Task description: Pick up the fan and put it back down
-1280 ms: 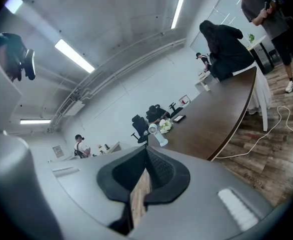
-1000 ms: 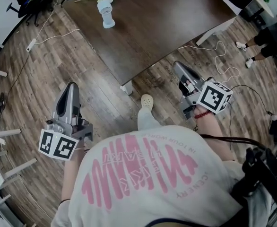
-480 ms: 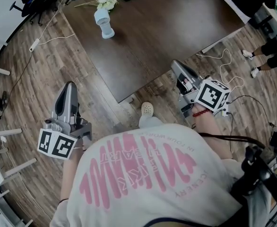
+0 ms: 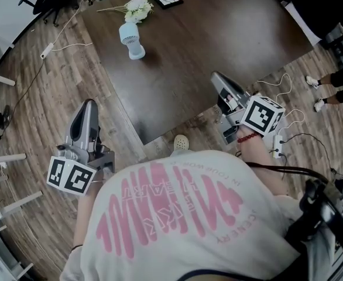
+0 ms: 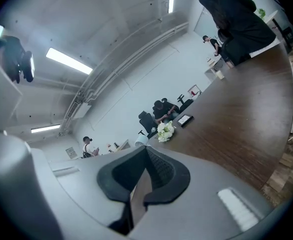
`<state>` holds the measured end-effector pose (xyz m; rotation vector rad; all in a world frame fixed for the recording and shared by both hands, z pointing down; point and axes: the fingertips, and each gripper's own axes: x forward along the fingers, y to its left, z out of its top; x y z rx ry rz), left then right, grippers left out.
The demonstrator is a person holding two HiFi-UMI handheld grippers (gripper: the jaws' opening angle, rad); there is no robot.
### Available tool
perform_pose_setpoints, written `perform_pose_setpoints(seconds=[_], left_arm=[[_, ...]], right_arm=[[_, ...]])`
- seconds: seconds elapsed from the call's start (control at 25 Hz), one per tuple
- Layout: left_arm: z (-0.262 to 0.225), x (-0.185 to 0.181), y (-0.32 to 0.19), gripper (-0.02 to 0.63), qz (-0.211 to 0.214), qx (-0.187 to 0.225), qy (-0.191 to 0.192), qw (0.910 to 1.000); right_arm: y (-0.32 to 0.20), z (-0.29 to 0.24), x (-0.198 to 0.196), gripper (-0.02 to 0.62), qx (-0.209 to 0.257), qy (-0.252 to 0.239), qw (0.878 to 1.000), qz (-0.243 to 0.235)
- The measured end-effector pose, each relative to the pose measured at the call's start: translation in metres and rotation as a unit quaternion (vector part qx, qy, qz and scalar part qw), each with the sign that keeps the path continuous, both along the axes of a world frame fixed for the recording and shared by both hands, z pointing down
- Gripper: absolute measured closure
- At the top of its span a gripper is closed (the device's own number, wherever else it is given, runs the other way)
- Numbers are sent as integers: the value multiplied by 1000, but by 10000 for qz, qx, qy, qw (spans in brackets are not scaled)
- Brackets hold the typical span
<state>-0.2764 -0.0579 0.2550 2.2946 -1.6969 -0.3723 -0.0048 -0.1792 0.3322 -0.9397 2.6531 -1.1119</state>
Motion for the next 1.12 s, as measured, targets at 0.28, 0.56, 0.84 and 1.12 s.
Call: perform_pose_setpoints(seconds=[0.28,0.56,0.84,1.12], left_arm=[[3,-3,-34,589,-165,-85,131,9997],[13,3,-51,589,-276,-150,177,9994],[9,10,-67,589,-338,-169,123,9992],[15,17,-75,589,-302,-90,-14,9995]], right_arm=[[-37,-2,-5,589,-73,136,9997,-183],[-53,8,-4,589,-206,140,9991,-348],[-72,8,-2,589,-277,53,9984,-490],[-70,10,8,589,-219,54,9987,-450]])
